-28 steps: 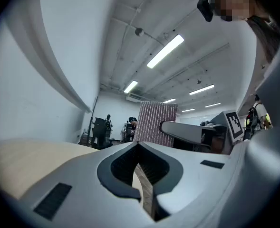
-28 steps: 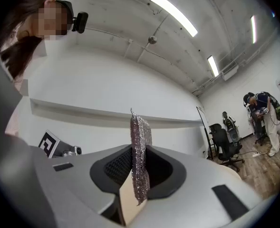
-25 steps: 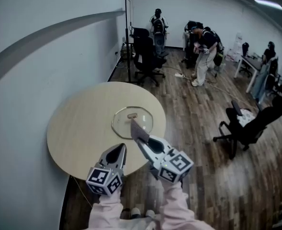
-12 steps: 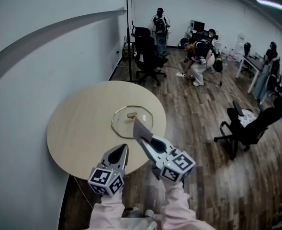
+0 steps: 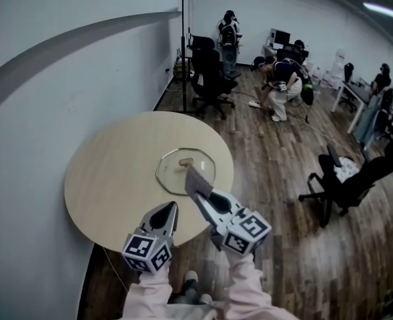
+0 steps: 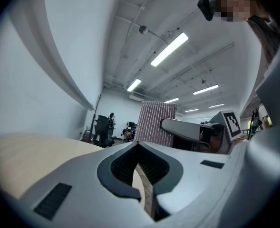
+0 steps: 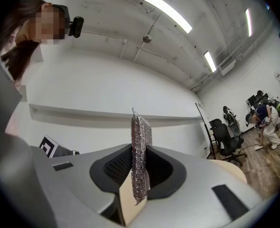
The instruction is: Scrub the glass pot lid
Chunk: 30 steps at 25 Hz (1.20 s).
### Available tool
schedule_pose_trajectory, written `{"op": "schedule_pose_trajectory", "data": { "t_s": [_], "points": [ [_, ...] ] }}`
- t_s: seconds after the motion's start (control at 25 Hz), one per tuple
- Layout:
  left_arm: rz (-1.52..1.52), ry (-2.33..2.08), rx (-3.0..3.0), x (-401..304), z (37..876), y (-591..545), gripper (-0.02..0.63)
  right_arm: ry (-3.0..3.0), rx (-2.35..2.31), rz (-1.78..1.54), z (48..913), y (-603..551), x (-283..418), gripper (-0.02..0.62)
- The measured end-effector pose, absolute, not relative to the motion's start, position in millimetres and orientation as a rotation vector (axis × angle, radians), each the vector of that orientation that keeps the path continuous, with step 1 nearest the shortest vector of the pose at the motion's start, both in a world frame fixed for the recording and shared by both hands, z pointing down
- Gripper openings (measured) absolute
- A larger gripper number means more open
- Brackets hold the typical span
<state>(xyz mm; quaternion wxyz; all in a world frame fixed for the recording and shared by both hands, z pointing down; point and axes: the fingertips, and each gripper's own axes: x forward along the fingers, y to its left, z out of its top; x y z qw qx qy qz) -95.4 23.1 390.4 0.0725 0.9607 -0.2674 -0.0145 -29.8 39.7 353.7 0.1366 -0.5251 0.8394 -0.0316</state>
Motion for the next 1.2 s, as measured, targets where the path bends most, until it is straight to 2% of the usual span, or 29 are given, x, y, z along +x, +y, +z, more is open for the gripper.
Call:
{"op": "schedule_pose_trajectory", "data": {
  "t_s": [1.2],
  "points": [
    [0.003,-0.731,2.879,-42,411,-137,-0.003,2.366,-1.633,-0.211,392,-109,32,0.084]
  ]
}}
